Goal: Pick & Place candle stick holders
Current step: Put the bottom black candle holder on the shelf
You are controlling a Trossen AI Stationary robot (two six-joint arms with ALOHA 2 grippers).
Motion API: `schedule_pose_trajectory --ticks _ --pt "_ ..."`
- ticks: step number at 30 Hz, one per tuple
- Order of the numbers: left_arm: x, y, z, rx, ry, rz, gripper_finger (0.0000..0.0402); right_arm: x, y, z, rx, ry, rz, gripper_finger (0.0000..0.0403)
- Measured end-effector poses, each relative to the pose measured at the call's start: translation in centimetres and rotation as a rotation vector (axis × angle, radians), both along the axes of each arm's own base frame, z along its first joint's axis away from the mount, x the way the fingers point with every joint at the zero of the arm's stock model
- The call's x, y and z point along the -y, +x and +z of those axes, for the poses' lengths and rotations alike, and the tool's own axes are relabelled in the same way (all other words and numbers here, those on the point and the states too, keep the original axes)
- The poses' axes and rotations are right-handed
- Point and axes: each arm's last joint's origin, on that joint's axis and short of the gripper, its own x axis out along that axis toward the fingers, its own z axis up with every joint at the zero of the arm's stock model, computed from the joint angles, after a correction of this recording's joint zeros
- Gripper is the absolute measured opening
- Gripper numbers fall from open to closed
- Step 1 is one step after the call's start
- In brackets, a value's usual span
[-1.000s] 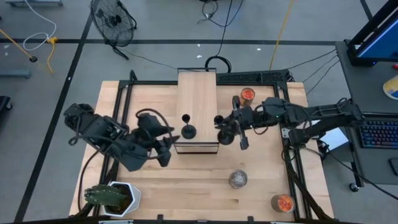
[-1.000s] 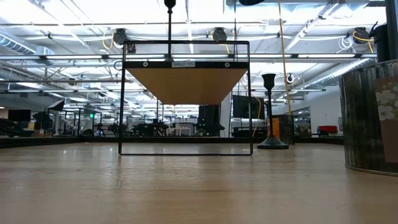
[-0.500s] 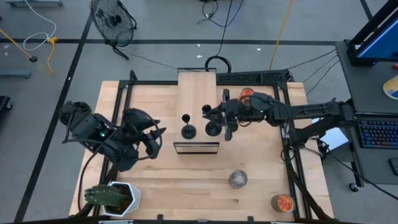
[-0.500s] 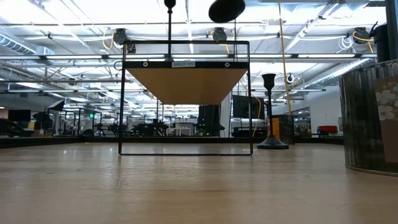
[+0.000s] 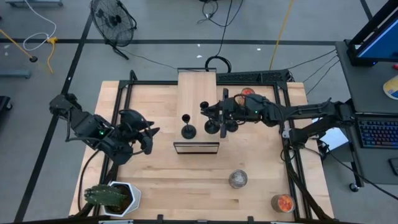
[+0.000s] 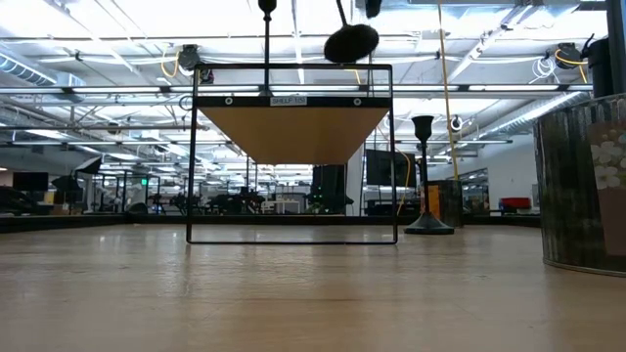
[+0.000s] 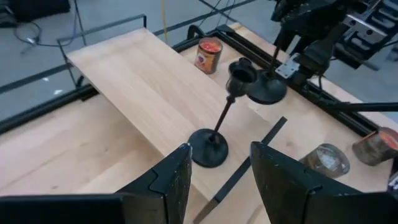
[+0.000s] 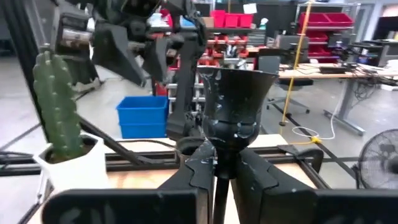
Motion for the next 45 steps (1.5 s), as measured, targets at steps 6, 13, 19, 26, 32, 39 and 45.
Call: schedule_pose_trajectory --ticks 6,13,19,26,32,39,45 --pt "-1.6 -1.0 -3.1 0.019 -0.017 -0.035 0.0170 0.0 -0.3 -1.6 0.096 0.063 -0.003 0.0028" --pt "-3.6 -2.4 -5.0 0.087 -0.017 -0.064 0.0170 0.1 -0.6 -3.0 0.111 0.071 -0.024 0.0024" --pt "-4.8 -3.1 -6.0 0.159 -0.028 -0.102 0.0170 0.2 -0.7 -3.7 0.091 0.070 -0.078 0.0026" --pt "-6.2 -3.1 -7.2 0.172 -0.033 -0.156 0.0170 0.1 0.3 -4.9 0.068 0.062 -0.071 0.0024" --pt "-7.2 -3.0 -7.3 0.141 -0.014 -0.184 0.0170 0.1 1.0 -5.6 0.058 0.038 -0.096 0.0025" --pt "-8.0 -2.7 -7.1 0.137 0.000 -0.205 0.0170 -0.2 1.0 -5.6 0.060 0.017 -0.090 0.0026" --pt "-8.4 -2.6 -7.2 0.130 -0.009 -0.216 0.0170 -0.4 1.7 -6.5 0.067 0.005 -0.128 0.0027"
